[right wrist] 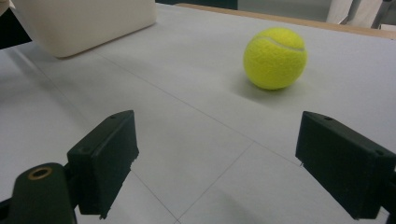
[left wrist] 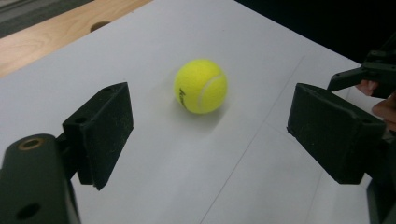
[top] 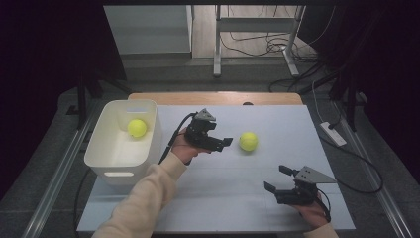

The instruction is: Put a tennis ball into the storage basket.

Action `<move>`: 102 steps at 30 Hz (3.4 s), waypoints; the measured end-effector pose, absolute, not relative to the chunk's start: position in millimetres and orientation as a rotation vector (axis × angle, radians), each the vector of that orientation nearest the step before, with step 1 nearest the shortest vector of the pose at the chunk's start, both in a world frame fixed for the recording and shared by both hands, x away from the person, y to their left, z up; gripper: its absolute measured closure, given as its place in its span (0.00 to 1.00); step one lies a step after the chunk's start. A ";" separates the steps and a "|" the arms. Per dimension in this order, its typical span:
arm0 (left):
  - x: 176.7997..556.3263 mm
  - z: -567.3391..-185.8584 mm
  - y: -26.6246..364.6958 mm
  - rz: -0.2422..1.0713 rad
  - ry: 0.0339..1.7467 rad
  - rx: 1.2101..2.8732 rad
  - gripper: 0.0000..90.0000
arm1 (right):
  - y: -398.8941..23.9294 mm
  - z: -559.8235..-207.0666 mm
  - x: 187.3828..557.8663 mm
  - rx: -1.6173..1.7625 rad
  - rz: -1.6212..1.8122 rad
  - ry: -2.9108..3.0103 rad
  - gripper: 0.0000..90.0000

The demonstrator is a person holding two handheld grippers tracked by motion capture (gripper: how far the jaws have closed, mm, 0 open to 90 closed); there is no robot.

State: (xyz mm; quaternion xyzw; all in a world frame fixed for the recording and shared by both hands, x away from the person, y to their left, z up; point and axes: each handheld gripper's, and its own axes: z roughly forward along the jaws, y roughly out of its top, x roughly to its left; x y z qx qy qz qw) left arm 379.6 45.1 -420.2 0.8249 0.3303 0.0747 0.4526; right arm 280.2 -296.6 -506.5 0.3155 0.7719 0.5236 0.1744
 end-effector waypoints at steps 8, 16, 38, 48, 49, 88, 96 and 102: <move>383.1 -422.8 34.3 0.194 0.806 2.061 0.17 | -296.7 -506.8 280.6 0.893 1.480 2.190 0.14; 387.3 -427.2 28.4 0.189 0.815 2.071 0.17 | -296.7 -507.0 280.4 0.890 1.475 2.192 0.14; 397.5 -442.5 4.7 0.177 0.805 2.108 0.17 | -296.8 -507.6 280.8 0.887 1.470 2.197 0.14; 401.7 -446.4 -7.7 0.175 0.793 2.133 0.17 | -296.3 -507.8 280.8 0.886 1.470 2.200 0.14; 402.2 -447.1 -9.0 0.171 0.798 2.129 0.17 | -296.3 -507.8 280.8 0.886 1.469 2.201 0.15; 431.1 -476.9 -39.7 0.148 0.808 2.181 0.16 | -296.3 -508.1 281.9 0.887 1.476 2.205 0.15; 434.3 -481.7 -42.6 0.145 0.809 2.186 0.15 | -296.2 -508.4 282.3 0.886 1.478 2.207 0.15; 437.7 -485.7 -46.4 0.139 0.814 2.197 0.13 | -296.1 -508.5 282.4 0.884 1.471 2.209 0.15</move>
